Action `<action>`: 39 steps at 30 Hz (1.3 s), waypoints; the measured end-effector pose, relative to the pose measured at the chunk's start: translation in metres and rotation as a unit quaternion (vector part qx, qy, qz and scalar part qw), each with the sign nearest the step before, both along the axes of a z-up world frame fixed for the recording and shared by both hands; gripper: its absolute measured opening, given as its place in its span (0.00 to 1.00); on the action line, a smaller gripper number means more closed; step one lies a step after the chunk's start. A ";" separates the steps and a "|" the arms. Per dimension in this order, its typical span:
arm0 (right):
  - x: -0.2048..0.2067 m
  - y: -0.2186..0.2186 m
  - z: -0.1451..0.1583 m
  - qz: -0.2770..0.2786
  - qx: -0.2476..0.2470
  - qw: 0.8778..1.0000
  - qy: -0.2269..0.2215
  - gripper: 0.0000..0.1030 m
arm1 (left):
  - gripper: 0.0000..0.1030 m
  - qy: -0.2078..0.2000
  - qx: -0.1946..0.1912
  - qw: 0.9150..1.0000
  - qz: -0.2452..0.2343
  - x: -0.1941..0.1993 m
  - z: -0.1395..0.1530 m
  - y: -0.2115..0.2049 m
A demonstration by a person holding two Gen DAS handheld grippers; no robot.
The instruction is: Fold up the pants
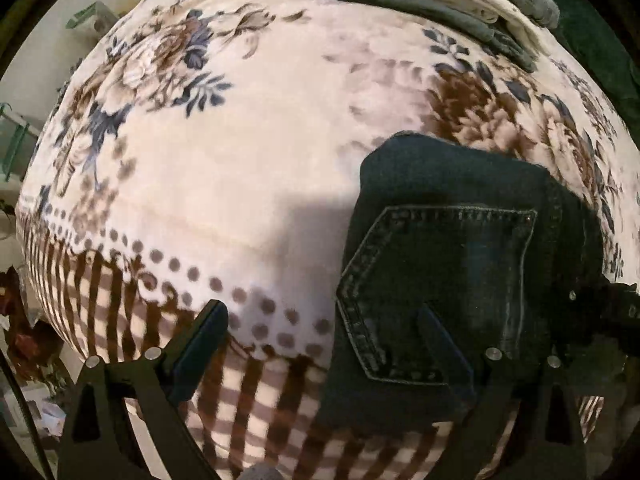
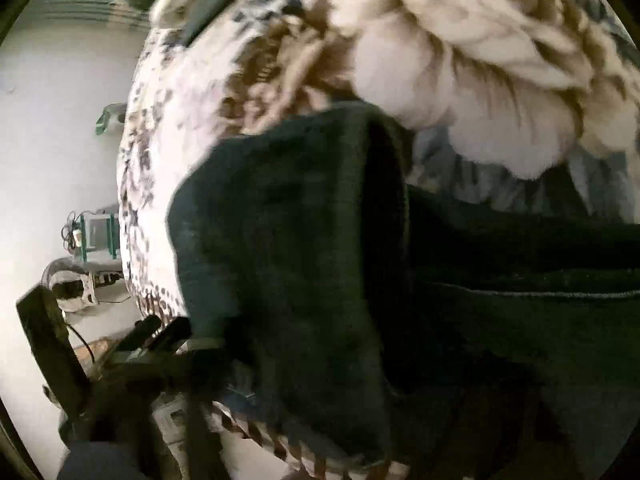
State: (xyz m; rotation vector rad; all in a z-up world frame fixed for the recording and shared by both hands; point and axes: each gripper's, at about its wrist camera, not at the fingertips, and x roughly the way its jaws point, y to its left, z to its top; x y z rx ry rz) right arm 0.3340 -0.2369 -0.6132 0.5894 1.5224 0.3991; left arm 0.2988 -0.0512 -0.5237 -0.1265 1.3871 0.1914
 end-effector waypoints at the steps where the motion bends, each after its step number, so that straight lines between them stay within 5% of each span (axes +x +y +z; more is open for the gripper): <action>1: -0.005 -0.002 0.010 -0.006 0.000 1.000 -0.012 0.28 | 0.94 -0.004 0.000 1.000 -0.003 -0.001 0.005 -0.003; 6: -0.031 -0.045 0.065 -0.060 -0.024 0.997 -0.045 0.26 | 0.94 -0.030 0.004 0.999 -0.025 -0.004 0.035 -0.021; 13: -0.078 -0.184 0.121 -0.164 -0.083 0.981 -0.057 0.26 | 0.94 -0.037 -0.013 0.997 -0.068 0.002 0.048 -0.075; 20: -0.116 -0.298 0.077 -0.234 -0.123 0.964 -0.004 0.26 | 0.94 -0.015 -0.041 0.993 -0.106 0.001 0.028 -0.138; 22: -0.117 -0.307 0.049 -0.239 -0.108 0.965 0.021 0.32 | 0.94 -0.006 -0.048 0.992 -0.118 0.003 0.017 -0.153; 25: -0.120 -0.329 0.024 -0.253 -0.096 0.962 0.047 0.60 | 0.94 0.017 -0.062 0.990 -0.129 0.008 -0.001 -0.170; 29: -0.118 -0.341 0.029 -0.263 -0.065 0.962 0.038 0.72 | 0.94 0.039 -0.094 0.989 -0.112 0.019 -0.021 -0.173; 34: -0.112 -0.341 0.041 -0.254 -0.049 0.966 0.017 0.73 | 0.94 0.049 -0.132 0.988 -0.071 0.034 -0.037 -0.167; 39: -0.096 -0.331 0.012 -0.214 -0.042 0.975 0.038 0.73 | 0.94 0.058 -0.132 0.987 -0.072 0.044 -0.048 -0.173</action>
